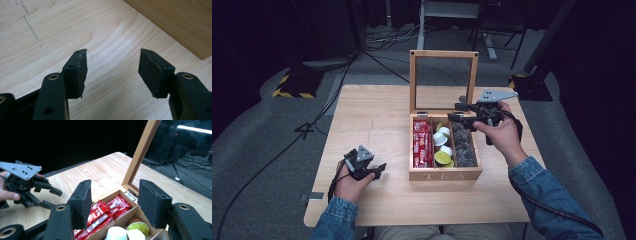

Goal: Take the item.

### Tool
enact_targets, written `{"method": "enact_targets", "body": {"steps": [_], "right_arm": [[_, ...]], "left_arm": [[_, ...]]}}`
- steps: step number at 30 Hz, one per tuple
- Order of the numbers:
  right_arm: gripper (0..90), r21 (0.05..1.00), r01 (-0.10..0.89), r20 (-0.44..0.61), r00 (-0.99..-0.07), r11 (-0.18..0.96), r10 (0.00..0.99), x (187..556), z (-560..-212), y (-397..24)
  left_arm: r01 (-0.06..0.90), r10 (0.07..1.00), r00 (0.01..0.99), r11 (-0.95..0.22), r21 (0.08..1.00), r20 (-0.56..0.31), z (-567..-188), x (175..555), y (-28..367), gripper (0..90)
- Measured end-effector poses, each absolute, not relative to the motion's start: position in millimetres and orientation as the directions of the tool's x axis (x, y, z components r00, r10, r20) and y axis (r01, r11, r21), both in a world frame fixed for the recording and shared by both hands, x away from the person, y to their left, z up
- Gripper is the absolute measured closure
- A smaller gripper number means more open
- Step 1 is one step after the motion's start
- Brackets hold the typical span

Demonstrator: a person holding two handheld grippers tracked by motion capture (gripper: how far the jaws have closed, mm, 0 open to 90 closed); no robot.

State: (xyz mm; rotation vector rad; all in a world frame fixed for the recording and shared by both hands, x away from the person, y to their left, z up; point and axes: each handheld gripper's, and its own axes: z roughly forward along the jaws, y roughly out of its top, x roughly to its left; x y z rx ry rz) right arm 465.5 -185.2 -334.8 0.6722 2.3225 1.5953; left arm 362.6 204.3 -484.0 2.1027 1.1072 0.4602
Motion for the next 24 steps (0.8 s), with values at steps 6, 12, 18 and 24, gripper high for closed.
{"method": "enact_targets", "body": {"steps": [6,12,18,24], "right_arm": [[45.9,0.904,0.248,0.055,-0.874,0.347,0.482,460,-345,-168],[44.2,0.875,0.272,0.060,-0.881,0.400,0.468,459,-361,-145],[44.1,0.842,0.299,0.067,-0.884,0.449,0.462,461,-379,-123],[43.8,0.792,0.323,0.057,-0.884,0.519,0.464,463,-401,-104]], "left_arm": [[0.583,0.834,0.551,-0.373,0.722,-0.014,-488,354,211,40.5],[0.595,0.846,0.533,-0.376,0.710,0.001,-489,344,219,40.0],[0.615,0.856,0.516,-0.361,0.701,-0.012,-494,337,228,39.7],[0.629,0.860,0.510,-0.356,0.691,-0.022,-499,333,232,38.9]]}}
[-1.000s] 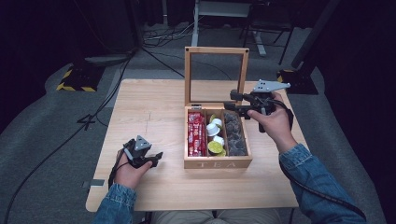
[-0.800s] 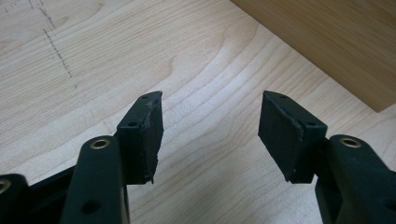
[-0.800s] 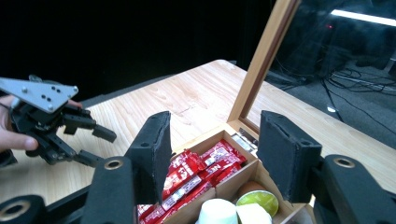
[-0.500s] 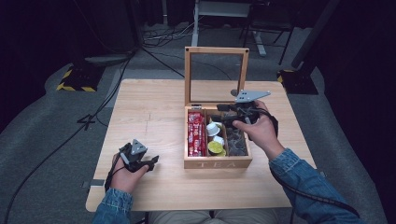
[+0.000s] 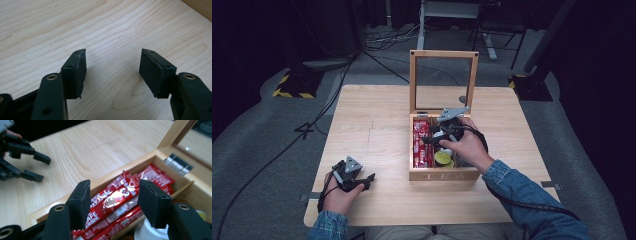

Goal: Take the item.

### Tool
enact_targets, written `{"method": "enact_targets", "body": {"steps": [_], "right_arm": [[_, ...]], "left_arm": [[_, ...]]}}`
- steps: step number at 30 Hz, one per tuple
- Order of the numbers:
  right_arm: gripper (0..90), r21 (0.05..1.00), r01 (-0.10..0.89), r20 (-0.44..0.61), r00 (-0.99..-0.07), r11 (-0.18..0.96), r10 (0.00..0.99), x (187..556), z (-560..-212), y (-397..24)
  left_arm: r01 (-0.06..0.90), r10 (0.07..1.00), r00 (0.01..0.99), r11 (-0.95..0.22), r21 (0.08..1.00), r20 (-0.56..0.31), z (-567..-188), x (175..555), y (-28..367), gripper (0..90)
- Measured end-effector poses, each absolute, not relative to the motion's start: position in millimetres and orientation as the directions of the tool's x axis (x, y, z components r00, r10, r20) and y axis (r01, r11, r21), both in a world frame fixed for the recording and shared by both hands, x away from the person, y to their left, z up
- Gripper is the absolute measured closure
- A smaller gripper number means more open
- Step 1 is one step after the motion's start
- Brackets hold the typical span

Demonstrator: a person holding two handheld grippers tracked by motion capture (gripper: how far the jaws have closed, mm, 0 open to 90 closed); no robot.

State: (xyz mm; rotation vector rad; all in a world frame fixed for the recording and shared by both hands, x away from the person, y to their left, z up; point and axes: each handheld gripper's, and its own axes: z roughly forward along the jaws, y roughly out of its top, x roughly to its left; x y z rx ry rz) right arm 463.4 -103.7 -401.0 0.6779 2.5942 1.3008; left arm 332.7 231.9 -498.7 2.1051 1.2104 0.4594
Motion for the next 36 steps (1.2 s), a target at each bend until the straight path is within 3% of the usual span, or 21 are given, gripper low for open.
{"method": "enact_targets", "body": {"steps": [15,27,36], "right_arm": [[39.3,0.703,0.426,0.059,-0.834,0.570,0.549,459,-426,-81],[37.3,0.678,0.408,-0.011,-0.826,0.612,0.563,454,-433,-71],[57.1,0.653,0.433,0.004,-0.823,0.622,0.568,449,-432,-68]], "left_arm": [[0.617,0.854,0.521,-0.366,0.696,-0.013,-500,335,230,37.2],[0.616,0.847,0.532,-0.379,0.691,-0.009,-500,336,228,37.5],[0.615,0.848,0.530,-0.379,0.691,-0.007,-500,336,227,37.5]]}}
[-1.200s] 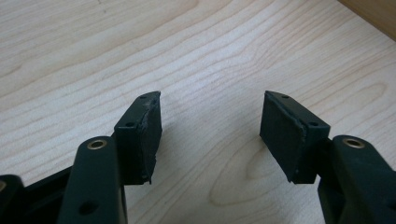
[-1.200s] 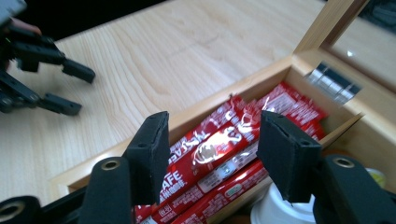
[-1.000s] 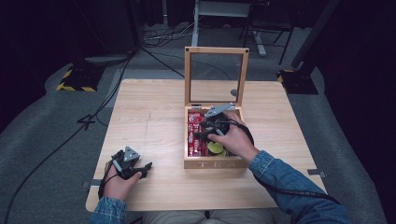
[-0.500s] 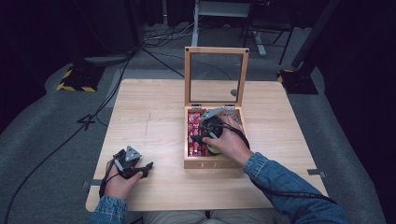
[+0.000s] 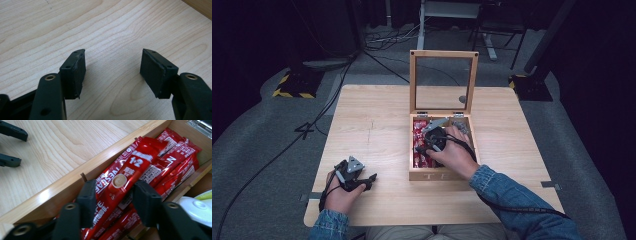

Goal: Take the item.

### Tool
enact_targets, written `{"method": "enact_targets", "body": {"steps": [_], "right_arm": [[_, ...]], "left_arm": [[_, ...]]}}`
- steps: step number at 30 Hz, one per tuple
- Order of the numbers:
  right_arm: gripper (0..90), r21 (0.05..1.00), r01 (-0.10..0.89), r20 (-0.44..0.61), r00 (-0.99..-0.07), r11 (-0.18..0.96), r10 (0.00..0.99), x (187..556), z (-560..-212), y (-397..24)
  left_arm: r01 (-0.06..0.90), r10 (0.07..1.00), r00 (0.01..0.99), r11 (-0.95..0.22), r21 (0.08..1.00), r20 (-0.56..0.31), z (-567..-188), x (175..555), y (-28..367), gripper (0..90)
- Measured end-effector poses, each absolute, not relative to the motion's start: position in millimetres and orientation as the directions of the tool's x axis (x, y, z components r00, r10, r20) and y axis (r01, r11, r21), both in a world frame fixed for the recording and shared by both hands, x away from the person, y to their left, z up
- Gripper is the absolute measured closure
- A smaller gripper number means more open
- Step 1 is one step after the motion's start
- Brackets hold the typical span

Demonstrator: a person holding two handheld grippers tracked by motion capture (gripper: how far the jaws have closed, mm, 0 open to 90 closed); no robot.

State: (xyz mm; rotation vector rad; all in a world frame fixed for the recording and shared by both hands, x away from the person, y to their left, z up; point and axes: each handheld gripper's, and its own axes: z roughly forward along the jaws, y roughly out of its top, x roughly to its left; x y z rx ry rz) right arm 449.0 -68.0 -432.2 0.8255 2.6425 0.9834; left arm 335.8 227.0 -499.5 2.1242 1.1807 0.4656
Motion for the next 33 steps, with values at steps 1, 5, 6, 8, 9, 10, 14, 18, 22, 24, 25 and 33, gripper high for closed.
{"method": "enact_targets", "body": {"steps": [1,5,6,8,9,10,14,18,22,24,25,33], "right_arm": [[63.9,0.651,0.440,0.012,-0.821,0.619,0.570,449,-431,-68],[71.9,0.648,0.481,0.064,-0.807,0.590,0.587,447,-430,-69],[73.4,0.652,0.491,0.087,-0.805,0.578,0.587,447,-429,-70],[77.0,0.660,0.507,0.121,-0.800,0.554,0.587,446,-428,-69],[79.2,0.669,0.510,0.142,-0.802,0.541,0.580,445,-426,-69],[80.0,0.673,0.512,0.151,-0.802,0.534,0.578,444,-425,-69],[81.3,0.694,0.503,0.167,-0.808,0.515,0.565,442,-417,-68],[81.3,0.716,0.500,0.183,-0.807,0.486,0.562,441,-410,-70],[81.3,0.742,0.486,0.183,-0.809,0.461,0.559,440,-402,-75],[81.3,0.751,0.481,0.186,-0.811,0.453,0.554,439,-398,-76],[81.3,0.753,0.482,0.190,-0.811,0.448,0.553,439,-397,-77],[81.3,0.786,0.460,0.188,-0.815,0.414,0.548,435,-382,-87]], "left_arm": [[0.615,0.848,0.530,-0.379,0.691,-0.007,-500,336,227,37.5],[0.615,0.848,0.530,-0.379,0.691,-0.006,-500,336,227,37.4],[0.615,0.848,0.530,-0.379,0.692,-0.006,-500,336,227,37.4],[0.615,0.848,0.531,-0.380,0.691,-0.006,-500,336,227,37.4],[0.615,0.848,0.530,-0.379,0.691,-0.006,-500,336,227,37.4],[0.615,0.848,0.530,-0.380,0.691,-0.006,-500,336,227,37.4],[0.614,0.847,0.531,-0.379,0.692,-0.007,-500,336,227,37.4],[0.617,0.848,0.530,-0.376,0.691,-0.010,-500,336,227,37.3],[0.615,0.846,0.533,-0.379,0.692,-0.009,-500,338,227,37.2],[0.614,0.847,0.532,-0.378,0.693,-0.010,-500,339,227,37.2],[0.612,0.846,0.533,-0.379,0.695,-0.009,-500,339,227,37.1],[0.612,0.848,0.530,-0.367,0.701,-0.019,-501,342,228,34.7]]}}
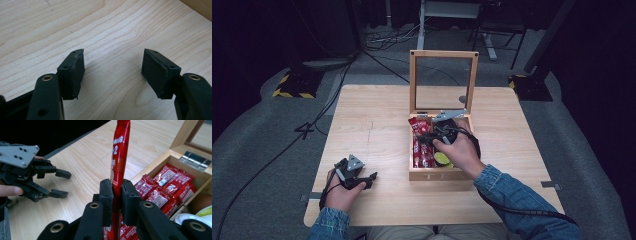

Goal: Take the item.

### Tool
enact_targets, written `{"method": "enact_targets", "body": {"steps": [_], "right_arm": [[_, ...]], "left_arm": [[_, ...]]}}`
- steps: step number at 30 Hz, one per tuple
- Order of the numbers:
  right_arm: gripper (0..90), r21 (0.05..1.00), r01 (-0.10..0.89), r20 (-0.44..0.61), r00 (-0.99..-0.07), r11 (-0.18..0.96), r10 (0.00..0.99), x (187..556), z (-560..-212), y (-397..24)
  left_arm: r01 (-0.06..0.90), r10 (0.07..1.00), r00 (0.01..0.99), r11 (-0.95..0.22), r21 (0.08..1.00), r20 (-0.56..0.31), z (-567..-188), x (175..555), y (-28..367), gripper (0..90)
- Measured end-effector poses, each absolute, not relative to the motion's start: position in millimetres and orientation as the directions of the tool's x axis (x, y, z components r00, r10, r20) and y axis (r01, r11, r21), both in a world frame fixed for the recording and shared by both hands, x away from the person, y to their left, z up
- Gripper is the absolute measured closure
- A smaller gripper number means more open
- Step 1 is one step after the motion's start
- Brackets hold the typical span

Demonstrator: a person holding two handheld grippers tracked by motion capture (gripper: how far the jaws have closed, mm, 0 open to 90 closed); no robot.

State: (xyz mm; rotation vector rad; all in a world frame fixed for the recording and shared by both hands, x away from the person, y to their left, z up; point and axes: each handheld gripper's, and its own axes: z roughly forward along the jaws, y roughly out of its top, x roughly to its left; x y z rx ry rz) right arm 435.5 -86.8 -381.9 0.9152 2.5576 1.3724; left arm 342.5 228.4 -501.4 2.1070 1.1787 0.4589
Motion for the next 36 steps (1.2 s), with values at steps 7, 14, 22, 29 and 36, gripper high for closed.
{"method": "enact_targets", "body": {"steps": [7,14,22,29,36], "right_arm": [[81.3,0.815,0.438,0.179,-0.813,0.380,0.555,431,-367,-101],[81.2,0.828,0.430,0.160,-0.797,0.360,0.583,432,-354,-121],[81.2,0.836,0.432,0.141,-0.767,0.340,0.626,432,-345,-151],[81.1,0.843,0.446,0.143,-0.726,0.301,0.673,433,-340,-181],[81.0,0.849,0.443,0.129,-0.701,0.288,0.701,435,-338,-203]], "left_arm": [[0.600,0.840,0.542,-0.369,0.710,-0.022,-503,347,230,32.3],[0.608,0.847,0.531,-0.357,0.709,-0.028,-503,351,231,29.9],[0.613,0.841,0.540,-0.375,0.695,-0.022,-504,359,233,18.0],[0.619,0.844,0.536,-0.373,0.691,-0.025,-504,366,234,15.0],[0.617,0.844,0.536,-0.373,0.693,-0.023,-504,367,234,14.8]]}}
